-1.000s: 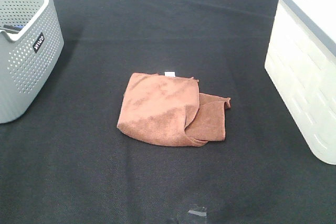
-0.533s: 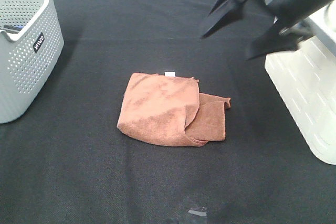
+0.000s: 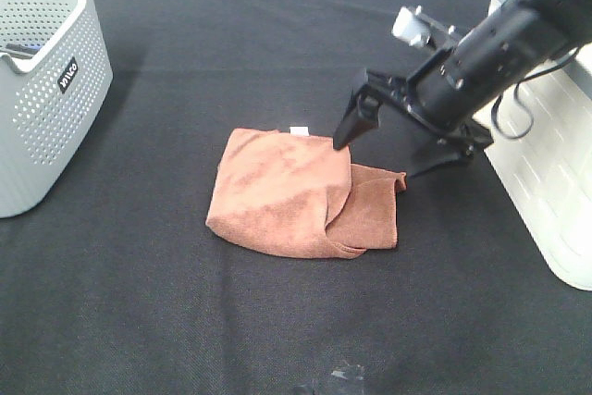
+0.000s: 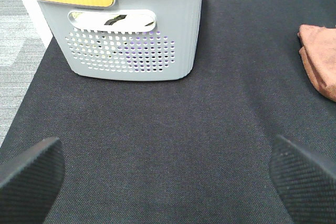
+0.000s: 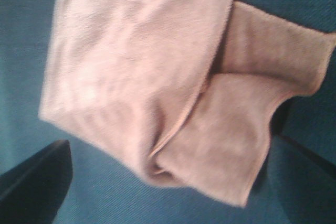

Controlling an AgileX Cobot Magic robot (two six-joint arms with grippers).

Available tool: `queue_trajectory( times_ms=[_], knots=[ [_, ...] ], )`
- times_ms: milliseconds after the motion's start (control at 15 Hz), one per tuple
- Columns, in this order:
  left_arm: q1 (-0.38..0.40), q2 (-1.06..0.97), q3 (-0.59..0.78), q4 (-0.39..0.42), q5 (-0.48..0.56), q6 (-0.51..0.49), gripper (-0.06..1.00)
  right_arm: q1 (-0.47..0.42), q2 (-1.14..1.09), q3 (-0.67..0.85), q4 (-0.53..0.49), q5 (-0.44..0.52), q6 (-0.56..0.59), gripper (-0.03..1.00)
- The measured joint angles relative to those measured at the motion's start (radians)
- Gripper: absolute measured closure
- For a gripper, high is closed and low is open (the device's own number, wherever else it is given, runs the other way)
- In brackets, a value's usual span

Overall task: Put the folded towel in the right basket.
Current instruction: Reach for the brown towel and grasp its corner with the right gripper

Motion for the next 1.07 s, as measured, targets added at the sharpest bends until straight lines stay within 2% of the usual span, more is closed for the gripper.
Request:
queue_trajectory(
  times_ms=[267,600,867,1067],
  knots=[
    [0.000,0.000,0.000,0.000,0.000,0.000,-0.04,0.000,0.087,0.000,-0.040,-0.045,0.016,0.00],
    [0.000,0.000,0.000,0.000,0.000,0.000,-0.04,0.000,0.160,-0.004,-0.044,-0.066,0.022,0.00],
    [0.000,0.000,0.000,0.000,0.000,0.000,-0.04,0.000,0.179,-0.012,-0.016,-0.069,0.022,0.00],
    [0.000,0.000,0.000,0.000,0.000,0.000,-0.04,-0.001,0.213,-0.025,0.044,-0.072,0.003,0.00]
  ],
)
